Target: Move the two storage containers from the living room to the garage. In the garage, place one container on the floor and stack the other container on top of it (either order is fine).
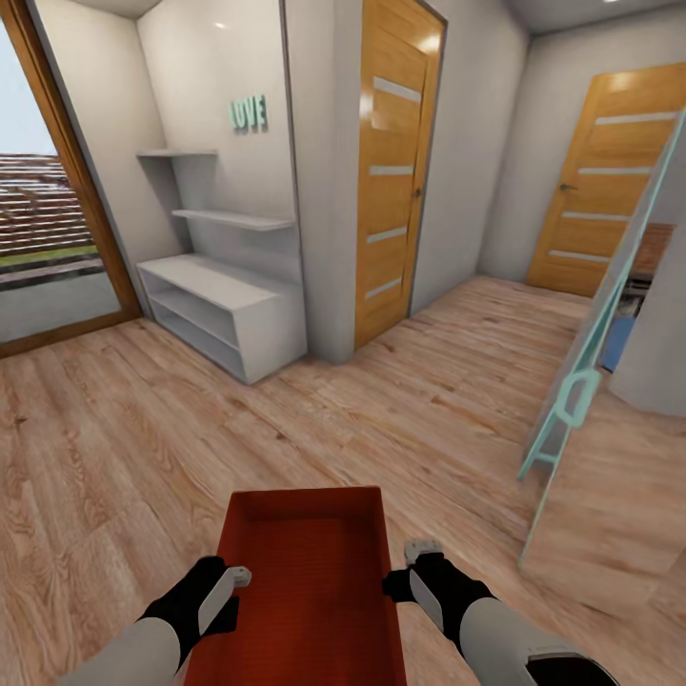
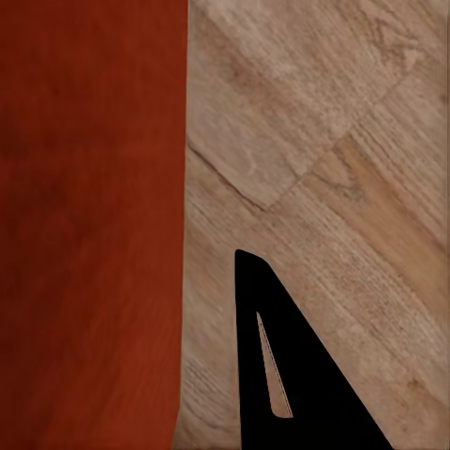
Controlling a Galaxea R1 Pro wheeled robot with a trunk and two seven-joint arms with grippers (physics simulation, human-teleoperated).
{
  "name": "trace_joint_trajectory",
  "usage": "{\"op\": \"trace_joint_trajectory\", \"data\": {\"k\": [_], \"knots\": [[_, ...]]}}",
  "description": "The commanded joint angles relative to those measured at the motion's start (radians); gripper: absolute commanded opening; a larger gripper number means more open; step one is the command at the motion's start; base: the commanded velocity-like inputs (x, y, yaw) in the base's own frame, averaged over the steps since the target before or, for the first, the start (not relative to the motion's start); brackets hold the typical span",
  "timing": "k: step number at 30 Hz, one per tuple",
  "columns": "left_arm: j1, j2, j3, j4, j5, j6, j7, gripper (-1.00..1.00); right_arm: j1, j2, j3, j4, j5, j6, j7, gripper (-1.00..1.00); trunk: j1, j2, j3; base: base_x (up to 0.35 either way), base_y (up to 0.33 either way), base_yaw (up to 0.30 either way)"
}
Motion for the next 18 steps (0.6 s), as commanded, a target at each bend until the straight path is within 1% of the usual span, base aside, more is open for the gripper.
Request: {"op": "trace_joint_trajectory", "data": {"k": [1, 11, 18], "knots": [[-0.001, 0.001, 0.003, -0.003, 0.065, -0.01, 0.002, -1.0, 0.001, -0.035, 0.01, -0.001, 0.032, 0.008, -0.006, -1.0, 0.0, 0.0, -0.001, 0.342, 0.0, 0.0], [-0.001, 0.001, 0.003, -0.003, 0.065, -0.01, 0.002, -1.0, 0.001, -0.035, 0.01, -0.001, 0.032, 0.008, -0.006, -1.0, 0.0, 0.0, -0.001, 0.342, 0.003, 0.0], [-0.001, 0.001, 0.004, -0.003, 0.065, -0.01, 0.002, -1.0, 0.001, -0.035, 0.01, -0.001, 0.032, 0.008, -0.006, -1.0, 0.0, 0.0, -0.001, 0.342, 0.069, 0.0]]}}
